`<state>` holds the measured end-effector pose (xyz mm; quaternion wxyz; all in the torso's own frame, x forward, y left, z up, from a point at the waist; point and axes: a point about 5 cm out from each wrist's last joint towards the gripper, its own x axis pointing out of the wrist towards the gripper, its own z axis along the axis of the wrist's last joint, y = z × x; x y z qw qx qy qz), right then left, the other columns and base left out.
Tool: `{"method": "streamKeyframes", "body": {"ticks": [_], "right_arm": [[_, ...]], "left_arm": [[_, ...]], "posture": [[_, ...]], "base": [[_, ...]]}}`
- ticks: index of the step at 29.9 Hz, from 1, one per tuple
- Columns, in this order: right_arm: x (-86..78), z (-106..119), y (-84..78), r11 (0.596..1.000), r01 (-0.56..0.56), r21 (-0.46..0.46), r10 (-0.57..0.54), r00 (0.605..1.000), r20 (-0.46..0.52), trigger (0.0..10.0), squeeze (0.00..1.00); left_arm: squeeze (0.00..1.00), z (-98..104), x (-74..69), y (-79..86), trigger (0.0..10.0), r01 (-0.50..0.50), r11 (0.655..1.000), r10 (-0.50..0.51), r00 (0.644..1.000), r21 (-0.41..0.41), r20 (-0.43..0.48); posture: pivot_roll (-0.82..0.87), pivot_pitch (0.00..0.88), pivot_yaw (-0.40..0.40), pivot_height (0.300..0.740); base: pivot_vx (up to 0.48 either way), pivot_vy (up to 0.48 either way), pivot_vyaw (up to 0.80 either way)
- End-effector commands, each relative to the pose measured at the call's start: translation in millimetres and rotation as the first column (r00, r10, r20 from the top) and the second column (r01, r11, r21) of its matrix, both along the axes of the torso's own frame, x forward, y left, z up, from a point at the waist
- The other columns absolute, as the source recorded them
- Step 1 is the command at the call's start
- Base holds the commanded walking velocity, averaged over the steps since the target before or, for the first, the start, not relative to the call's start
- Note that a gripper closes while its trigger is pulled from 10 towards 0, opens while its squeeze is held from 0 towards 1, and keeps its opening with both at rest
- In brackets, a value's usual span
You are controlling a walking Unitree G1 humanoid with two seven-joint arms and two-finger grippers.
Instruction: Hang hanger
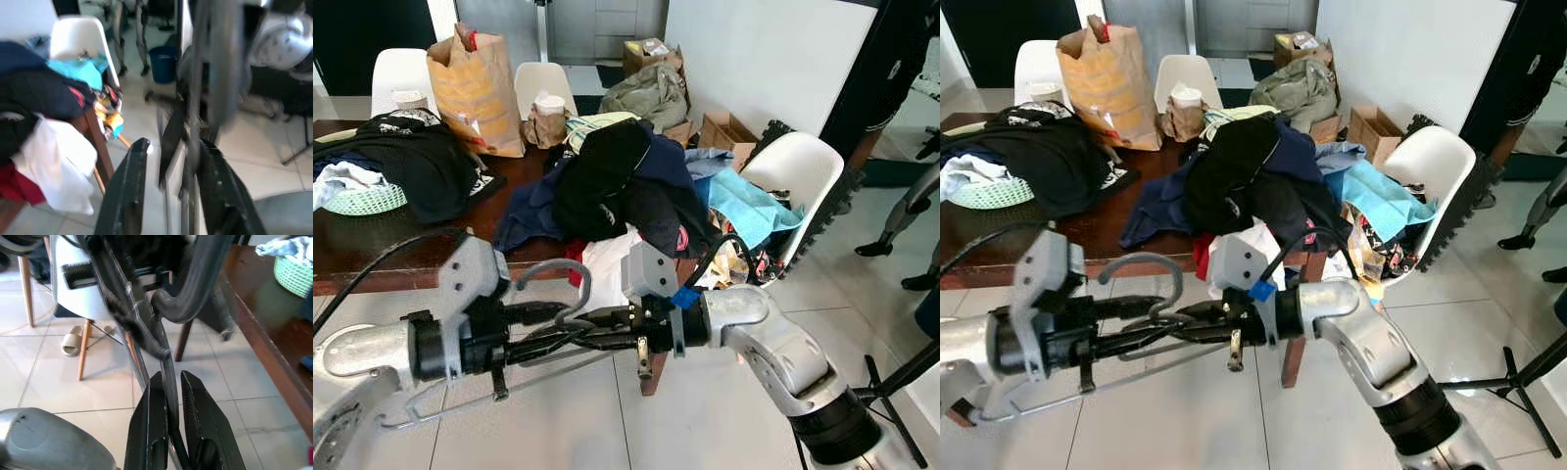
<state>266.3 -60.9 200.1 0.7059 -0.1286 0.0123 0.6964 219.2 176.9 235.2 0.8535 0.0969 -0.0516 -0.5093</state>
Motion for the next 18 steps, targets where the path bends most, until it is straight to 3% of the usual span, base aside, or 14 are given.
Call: {"method": "streamKeyframes", "body": {"ticks": [1,5,6,8,14,16,17,18], "right_arm": [[-3.2,0,1.1,1.0,-0.023,-0.001,0.023,1.0,0.001,0.0,0.0],[-1.6,-2,-0.6,1.0,-0.012,-0.011,0.012,1.0,0.002,0.0,0.0],[2.5,-5,-4.8,0.999,0.019,-0.036,-0.018,1.0,0.009,0.0,0.0],[4.7,-7,-6.8,0.998,0.035,-0.049,-0.034,0.999,0.015,0.0,0.0],[31.5,-19,-18.9,0.963,0.244,-0.112,-0.241,0.97,0.042,0.0,0.0],[31.5,-19,-18.9,0.963,0.244,-0.112,-0.241,0.97,0.042,0.0,0.0],[42.2,-22,-22.1,0.937,0.329,-0.119,-0.326,0.944,0.046,0.0,0.0],[42.2,-22,-22.1,0.937,0.329,-0.119,-0.326,0.944,0.046,0.0,0.0]], "left_arm": [[1.0,6,-0.8,4.4,10.0,-0.008,1.0,0.009,1.0,-0.029,0.023],[1.0,10,-3.5,20.4,10.0,-0.05,0.999,0.05,0.998,-0.012,0.027],[1.0,16,-12.3,38.0,10.0,-0.084,0.996,0.084,0.996,0.013,0.027],[1.0,20,-16.2,43.5,10.0,-0.094,0.995,0.093,0.995,0.015,0.033],[1.0,53,-35.1,66.7,10.0,-0.148,0.986,0.158,0.977,-0.08,0.144],[1.0,53,-35.1,66.7,10.0,-0.148,0.986,0.158,0.977,-0.08,0.144],[1.0,60,-37.2,71.5,10.0,-0.172,0.977,0.192,0.965,-0.124,0.176],[1.0,60,-37.2,71.5,10.0,-0.172,0.977,0.192,0.965,-0.124,0.176]], "posture": [[0.05,0.0,-0.046,0.74],[0.05,0.0,-0.046,0.74],[0.05,0.0,-0.046,0.74],[0.05,0.0,-0.046,0.74],[0.05,0.0,-0.053,0.74],[0.05,0.0,-0.053,0.74],[0.06,0.0,-0.057,0.74],[0.06,0.0,-0.057,0.74]], "base": [[0.0,0.0,0.0],[0.0,0.0,0.0],[0.0,0.0,0.0],[0.0,0.0,0.0],[0.0,0.0,0.0],[0.0,0.0,0.0],[0.0,0.0,0.0],[0.0,0.0,0.0]]}}
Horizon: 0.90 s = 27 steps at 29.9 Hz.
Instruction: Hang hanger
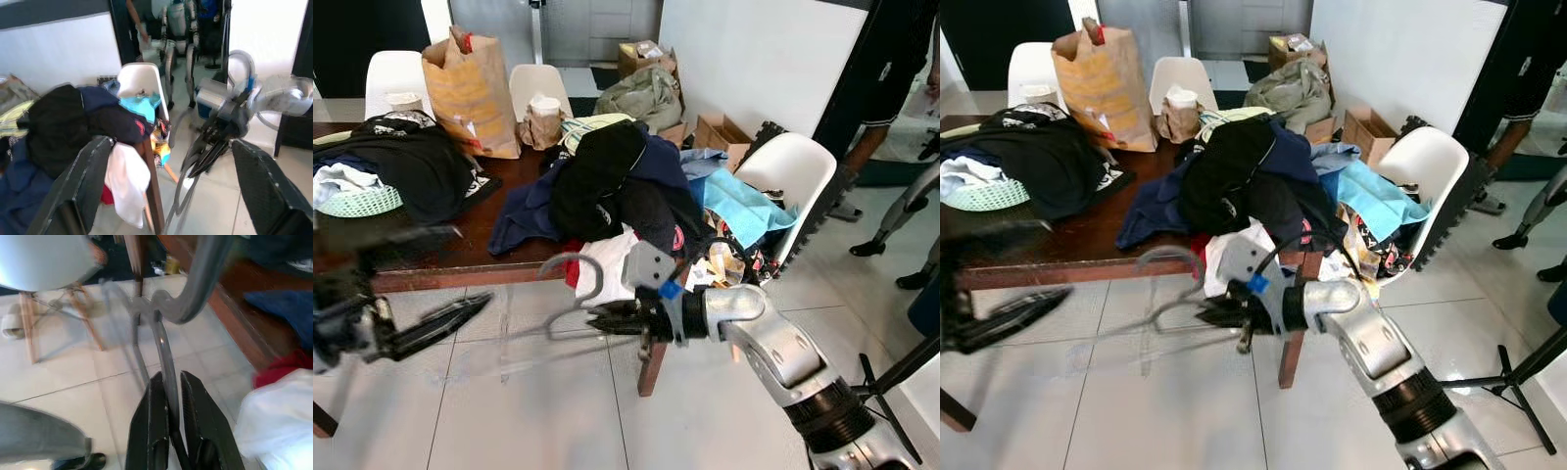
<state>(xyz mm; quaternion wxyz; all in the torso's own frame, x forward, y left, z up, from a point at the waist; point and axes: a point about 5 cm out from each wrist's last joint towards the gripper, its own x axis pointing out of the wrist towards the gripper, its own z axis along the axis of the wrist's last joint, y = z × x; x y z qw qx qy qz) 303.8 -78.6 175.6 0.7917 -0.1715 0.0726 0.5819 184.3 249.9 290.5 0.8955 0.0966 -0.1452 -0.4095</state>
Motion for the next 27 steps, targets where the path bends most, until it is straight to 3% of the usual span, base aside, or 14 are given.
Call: {"method": "streamKeyframes", "body": {"ticks": [1,2,4,5,6,7,8,9,10,11,12,14,19,27], "right_arm": [[19.6,0,-9.1,0.984,0.176,0.03,-0.176,0.984,-0.007,0.0,0.0],[34.0,0,-14.6,0.939,0.328,0.102,-0.322,0.944,-0.069,0.0,0.0],[42.5,-1,-17.7,0.891,0.426,0.159,-0.407,0.903,-0.135,0.0,0.0],[42.5,-1,-17.7,0.891,0.426,0.159,-0.407,0.903,-0.135,0.0,0.0],[47.3,2,-17.7,0.833,0.492,0.254,-0.443,0.868,-0.226,0.0,0.0],[49.3,5,-16.9,0.78,0.529,0.334,-0.441,0.844,-0.306,0.0,0.0],[50.0,9,-14.4,0.714,0.558,0.423,-0.412,0.823,-0.391,3.6,0.0],[50.0,9,-14.4,0.714,0.558,0.423,-0.412,0.823,-0.391,3.6,0.0],[50.2,11,-12.9,0.666,0.576,0.473,-0.386,0.809,-0.443,10.0,0.0],[50.2,11,-12.9,0.666,0.576,0.473,-0.386,0.809,-0.443,10.0,0.0],[46.8,11,-7.0,0.638,0.572,0.516,-0.316,0.805,-0.502,10.0,0.0],[41.4,10,0.1,0.636,0.551,0.541,-0.259,0.812,-0.523,10.0,0.0],[33.2,11,14.3,0.624,0.506,0.596,-0.148,0.825,-0.545,10.0,0.0],[34.5,19,19.3,0.566,0.522,0.638,-0.13,0.821,-0.556,10.0,0.0]], "left_arm": [[1.0,7,1.6,6.1,10.0,-0.091,0.995,0.094,0.994,-0.049,0.057],[1.0,4,10.1,18.0,10.0,-0.25,0.961,0.26,0.963,-0.121,0.074],[1.0,-1,18.1,28.3,10.0,-0.38,0.904,0.398,0.916,-0.195,0.056],[1.0,-1,18.1,28.3,10.0,-0.38,0.904,0.398,0.916,-0.195,0.056],[0.02,-13,28.0,39.6,10.0,-0.53,0.809,0.547,0.837,-0.254,-0.007],[0.02,-26,34.4,46.3,10.0,-0.633,0.724,0.643,0.763,-0.275,-0.065],[0.0,-45,41.6,53.3,10.0,-0.757,0.597,0.752,0.643,-0.265,-0.144],[0.0,-45,41.6,53.3,10.0,-0.757,0.597,0.752,0.643,-0.265,-0.144],[0.0,-58,45.1,56.7,10.0,-0.825,0.511,0.81,0.556,-0.243,-0.187],[0.0,-58,45.1,56.7,10.0,-0.825,0.511,0.81,0.556,-0.243,-0.187],[0.0,-75,48.5,51.6,10.0,-0.879,0.444,0.857,0.473,-0.171,-0.206],[0.0,-90,51.6,38.7,10.0,-0.897,0.417,0.865,0.441,-0.146,-0.238],[0.0,-100,56.9,11.2,10.0,-0.902,0.399,0.86,0.43,-0.164,-0.274],[0.0,-81,63.2,21.7,10.0,-0.917,0.297,0.901,0.361,-0.266,-0.239]], "posture": [[0.06,0.0,-0.061,0.74],[0.07,0.0,-0.064,0.74],[0.07,0.0,-0.066,0.74],[0.07,0.0,-0.066,0.74],[0.08,0.0,-0.071,0.74],[0.08,0.0,-0.074,0.74],[0.08,0.0,-0.079,0.74],[0.08,0.0,-0.079,0.74],[0.08,0.0,-0.079,0.74],[0.08,0.0,-0.079,0.74],[0.09,0.0,-0.078,0.74],[0.09,0.0,-0.077,0.74],[0.09,0.0,-0.07,0.74],[0.08,0.0,-0.051,0.74]], "base": [[0.0,0.0,0.0],[0.0,0.0,0.0],[0.0,0.0,0.0],[0.0,0.0,0.0],[0.0,0.0,0.0],[0.0,0.0,0.0],[0.0,0.0,0.0],[0.0,0.0,0.0],[0.0,0.0,0.0],[0.0,0.0,0.0],[0.0,0.0,0.0],[0.0,0.0,0.0],[0.0,0.0,0.0],[0.0,0.0,0.0]]}}
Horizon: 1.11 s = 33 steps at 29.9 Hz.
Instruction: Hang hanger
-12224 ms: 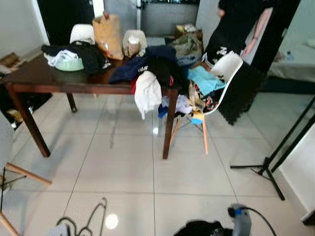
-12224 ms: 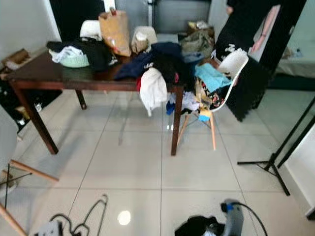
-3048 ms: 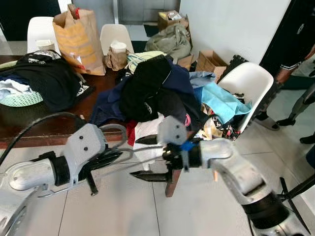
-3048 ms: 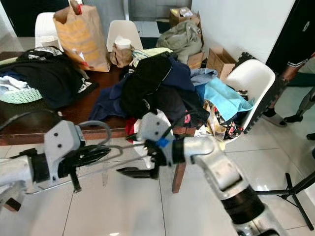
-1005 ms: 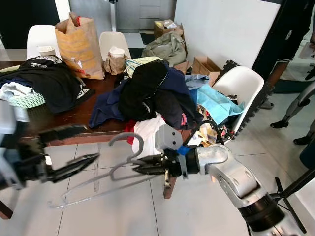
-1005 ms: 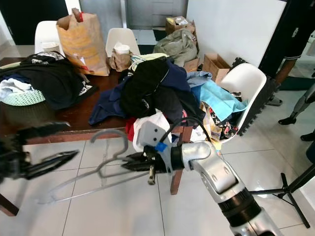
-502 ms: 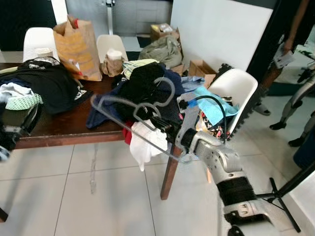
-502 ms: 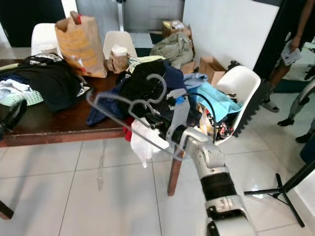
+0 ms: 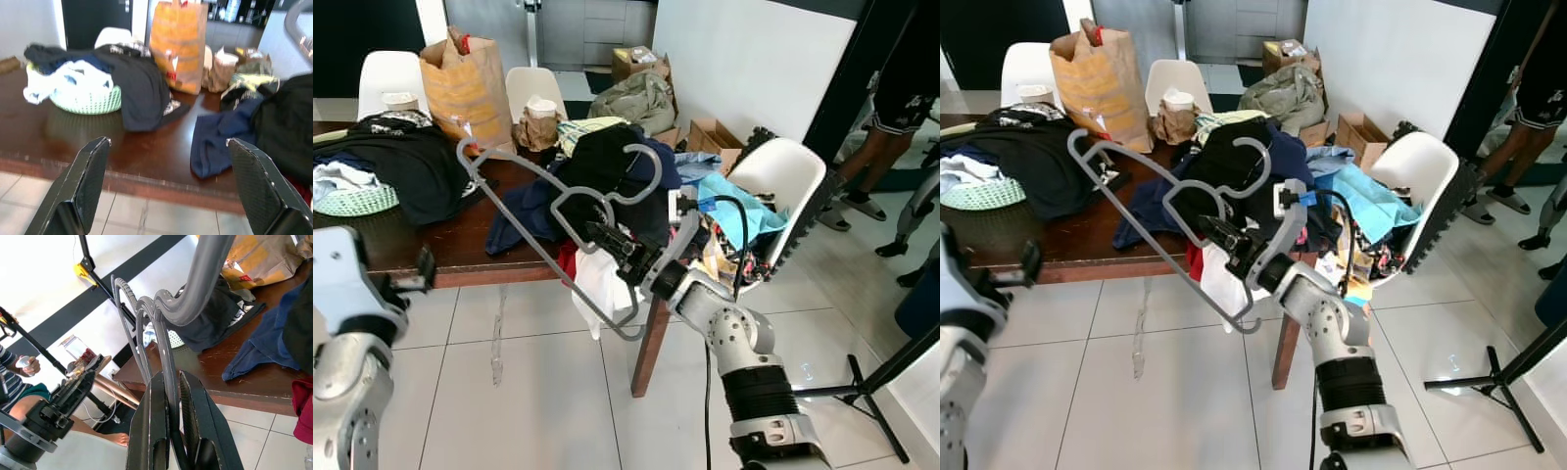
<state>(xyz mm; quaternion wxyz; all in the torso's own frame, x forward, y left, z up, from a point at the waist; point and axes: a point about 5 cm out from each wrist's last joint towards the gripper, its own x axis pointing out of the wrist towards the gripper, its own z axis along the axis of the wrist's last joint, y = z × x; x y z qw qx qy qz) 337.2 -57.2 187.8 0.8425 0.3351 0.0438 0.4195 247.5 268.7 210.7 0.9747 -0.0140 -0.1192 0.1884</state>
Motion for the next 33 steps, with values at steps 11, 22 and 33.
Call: {"method": "streamKeyframes", "body": {"ticks": [11,22,33], "right_arm": [[4.9,3,-3.0,0.995,0.087,-0.045,-0.085,0.996,0.04,10.0,0.0],[3.5,8,-4.3,0.996,0.074,-0.047,-0.069,0.991,0.111,10.0,0.0],[1.9,10,0.6,0.996,0.07,-0.061,-0.062,0.989,0.135,10.0,0.0]], "left_arm": [[0.0,13,1.5,0.1,10.0,-0.059,0.995,0.054,0.997,0.075,0.062],[0.0,18,-2.1,1.8,10.0,-0.1,0.989,0.091,0.992,0.106,0.082],[0.0,19,-5.1,7.0,10.0,-0.124,0.986,0.114,0.989,0.112,0.095]], "posture": [[0.09,0.0,-0.051,0.74],[0.09,0.0,-0.054,0.74],[0.09,0.0,-0.06,0.74]], "base": [[0.076,0.0,0.0],[0.398,0.0,0.36],[0.426,0.0,0.21]]}}
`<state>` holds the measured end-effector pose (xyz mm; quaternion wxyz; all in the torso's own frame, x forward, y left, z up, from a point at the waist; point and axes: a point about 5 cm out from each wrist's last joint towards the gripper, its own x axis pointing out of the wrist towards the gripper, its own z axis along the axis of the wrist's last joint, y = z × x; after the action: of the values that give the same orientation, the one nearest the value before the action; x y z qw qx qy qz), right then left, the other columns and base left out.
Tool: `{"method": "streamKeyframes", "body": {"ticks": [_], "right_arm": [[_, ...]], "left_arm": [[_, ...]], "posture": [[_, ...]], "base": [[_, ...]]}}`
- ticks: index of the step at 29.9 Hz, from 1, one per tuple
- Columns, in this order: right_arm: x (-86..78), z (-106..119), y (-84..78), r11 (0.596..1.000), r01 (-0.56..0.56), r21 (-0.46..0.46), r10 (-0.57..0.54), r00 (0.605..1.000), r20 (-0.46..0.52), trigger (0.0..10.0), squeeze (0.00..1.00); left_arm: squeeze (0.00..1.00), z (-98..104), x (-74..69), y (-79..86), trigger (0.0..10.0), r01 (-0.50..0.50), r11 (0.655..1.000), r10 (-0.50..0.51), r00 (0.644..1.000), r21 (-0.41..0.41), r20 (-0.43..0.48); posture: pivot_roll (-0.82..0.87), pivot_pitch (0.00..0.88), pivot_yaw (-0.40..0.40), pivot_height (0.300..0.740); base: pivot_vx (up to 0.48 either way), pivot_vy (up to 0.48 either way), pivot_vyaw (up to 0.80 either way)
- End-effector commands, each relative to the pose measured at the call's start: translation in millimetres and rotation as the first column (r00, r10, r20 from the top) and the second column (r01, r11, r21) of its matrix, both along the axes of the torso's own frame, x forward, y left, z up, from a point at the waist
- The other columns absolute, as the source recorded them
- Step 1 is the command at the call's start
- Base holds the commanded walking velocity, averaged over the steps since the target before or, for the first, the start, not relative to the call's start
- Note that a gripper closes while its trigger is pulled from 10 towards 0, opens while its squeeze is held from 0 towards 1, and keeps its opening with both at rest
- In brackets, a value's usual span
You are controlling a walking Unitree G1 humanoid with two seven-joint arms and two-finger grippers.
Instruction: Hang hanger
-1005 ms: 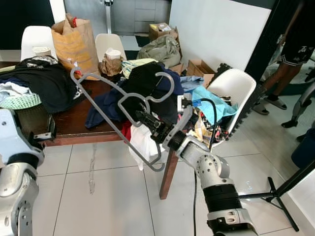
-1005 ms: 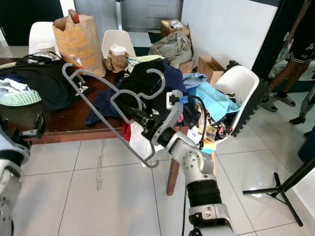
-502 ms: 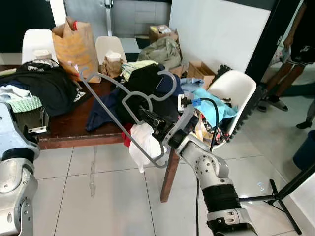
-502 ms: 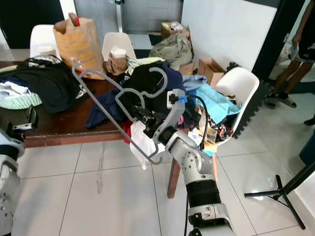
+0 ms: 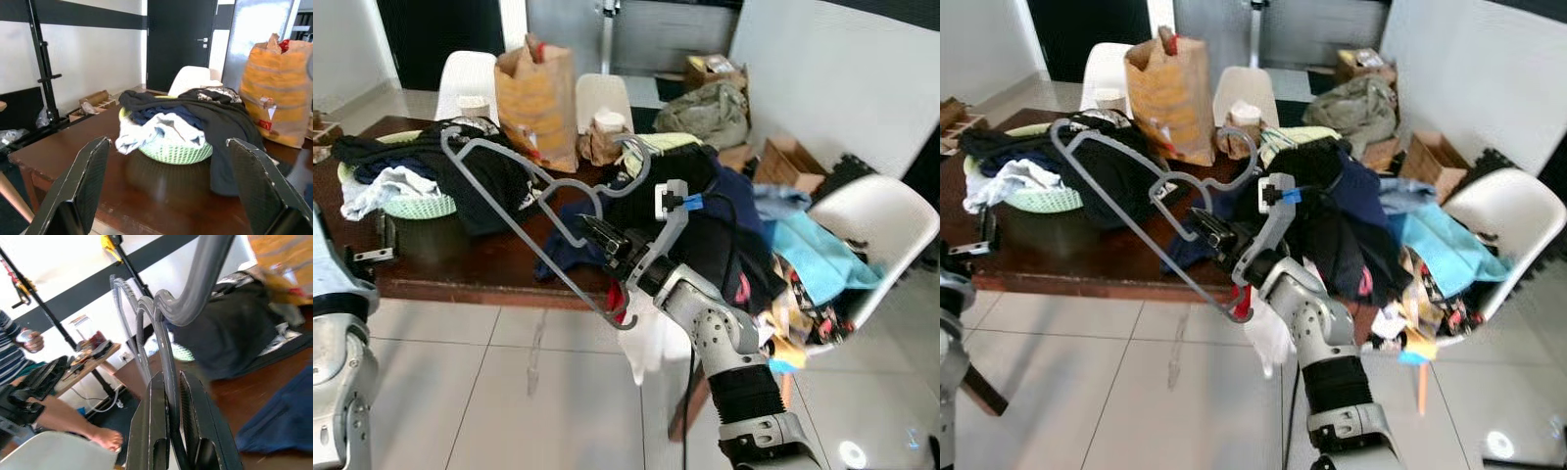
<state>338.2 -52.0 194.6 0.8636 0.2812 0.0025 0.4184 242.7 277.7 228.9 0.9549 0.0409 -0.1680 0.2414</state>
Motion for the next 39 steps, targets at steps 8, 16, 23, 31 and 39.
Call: {"method": "streamKeyframes", "body": {"ticks": [8,16,23,31,39], "right_arm": [[-0.7,5,-6.0,1.0,-0.008,0.016,0.008,0.999,0.043,10.0,0.0],[-1.8,6,-4.1,1.0,-0.009,-0.002,0.009,0.998,0.06,10.0,0.0],[-0.9,10,-4.0,1.0,0.017,0.011,-0.018,0.997,0.078,10.0,0.0],[1.6,11,-8.1,0.999,0.021,0.03,-0.023,0.997,0.068,10.0,0.0],[1.6,13,-8.8,0.999,0.025,0.036,-0.028,0.997,0.079,10.0,0.0]], "left_arm": [[0.0,2,-3.2,4.6,10.0,-0.018,1.0,0.018,1.0,0.004,0.018],[0.0,2,-3.4,5.5,10.0,-0.004,1.0,0.004,1.0,0.006,0.012],[0.0,2,-2.9,6.8,10.0,0.011,1.0,-0.01,1.0,-0.017,0.023],[0.0,1,1.1,2.4,10.0,0.064,0.997,-0.063,0.998,-0.048,0.028],[0.0,0,0.1,8.4,10.0,0.061,0.993,-0.057,0.998,-0.104,0.04]], "posture": [[0.09,0.0,-0.063,0.74],[0.09,0.0,-0.063,0.74],[0.09,0.0,-0.063,0.74],[0.09,0.0,-0.066,0.74],[0.09,0.0,-0.068,0.74]], "base": [[0.443,0.0,0.52],[0.442,0.0,0.6],[0.44,0.0,0.0],[0.42,0.0,-0.5],[0.11,0.0,-0.75]]}}
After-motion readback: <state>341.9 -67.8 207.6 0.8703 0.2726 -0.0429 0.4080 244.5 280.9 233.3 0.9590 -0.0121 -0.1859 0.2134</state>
